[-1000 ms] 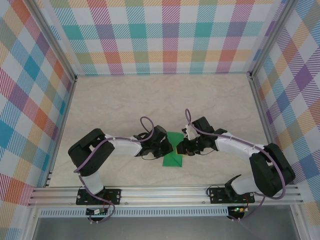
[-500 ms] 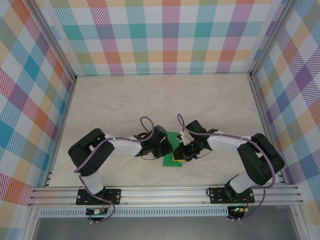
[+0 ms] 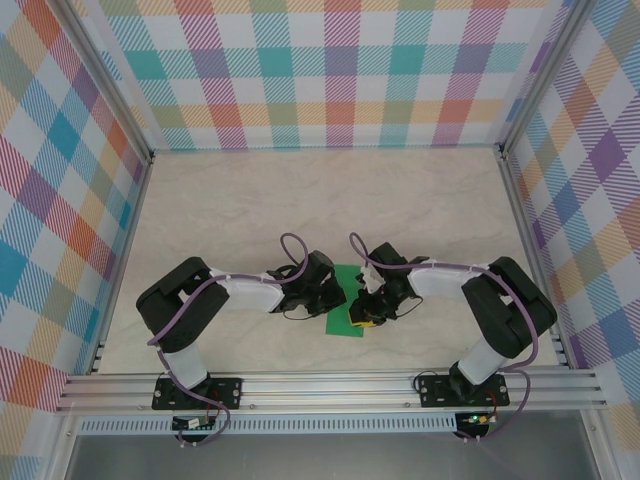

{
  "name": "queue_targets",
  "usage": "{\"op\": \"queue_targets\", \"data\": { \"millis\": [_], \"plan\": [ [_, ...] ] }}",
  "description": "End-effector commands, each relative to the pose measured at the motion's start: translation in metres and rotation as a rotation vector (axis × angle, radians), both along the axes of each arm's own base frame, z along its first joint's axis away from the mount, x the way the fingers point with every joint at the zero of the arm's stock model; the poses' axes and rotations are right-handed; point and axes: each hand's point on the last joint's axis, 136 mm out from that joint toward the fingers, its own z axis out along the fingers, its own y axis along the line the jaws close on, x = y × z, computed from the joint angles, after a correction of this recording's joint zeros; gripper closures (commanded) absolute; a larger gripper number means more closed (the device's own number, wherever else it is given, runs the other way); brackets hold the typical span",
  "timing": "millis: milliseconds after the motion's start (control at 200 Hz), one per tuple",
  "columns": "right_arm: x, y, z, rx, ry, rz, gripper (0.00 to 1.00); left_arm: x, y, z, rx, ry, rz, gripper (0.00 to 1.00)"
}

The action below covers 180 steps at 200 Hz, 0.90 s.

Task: Fold a paper plane with a square sheet of paper (pick it up from the middle)
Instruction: Fold the triangle a second time at the center of the table.

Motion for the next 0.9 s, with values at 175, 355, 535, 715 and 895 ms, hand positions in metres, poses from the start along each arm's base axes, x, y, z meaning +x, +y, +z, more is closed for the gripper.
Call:
{"op": "queue_targets", "data": {
  "millis": [175, 355, 535, 715, 895],
  "plan": [
    [-0.013, -0.018, -0.005, -0.076, -0.003, 0.023, 0.79, -0.019, 0.013, -0.024, 0.099, 0.052, -0.025, 0.89],
    [-0.006, -0.008, 0.021, -0.014, -0.052, 0.016, 0.79, -0.019, 0.014, -0.022, 0.100, 0.050, -0.023, 0.89],
    [-0.010, 0.008, 0.032, 0.045, -0.047, 0.041, 0.78, -0.019, 0.014, -0.022, 0.102, 0.050, -0.024, 0.90],
    [-0.014, 0.005, 0.014, -0.033, -0.033, 0.050, 0.77, -0.019, 0.013, -0.021, 0.100, 0.048, -0.024, 0.89],
    [-0.027, -0.023, -0.017, -0.171, 0.002, 0.056, 0.79, -0.019, 0.013, -0.023, 0.105, 0.052, -0.027, 0.89]
  ]
}}
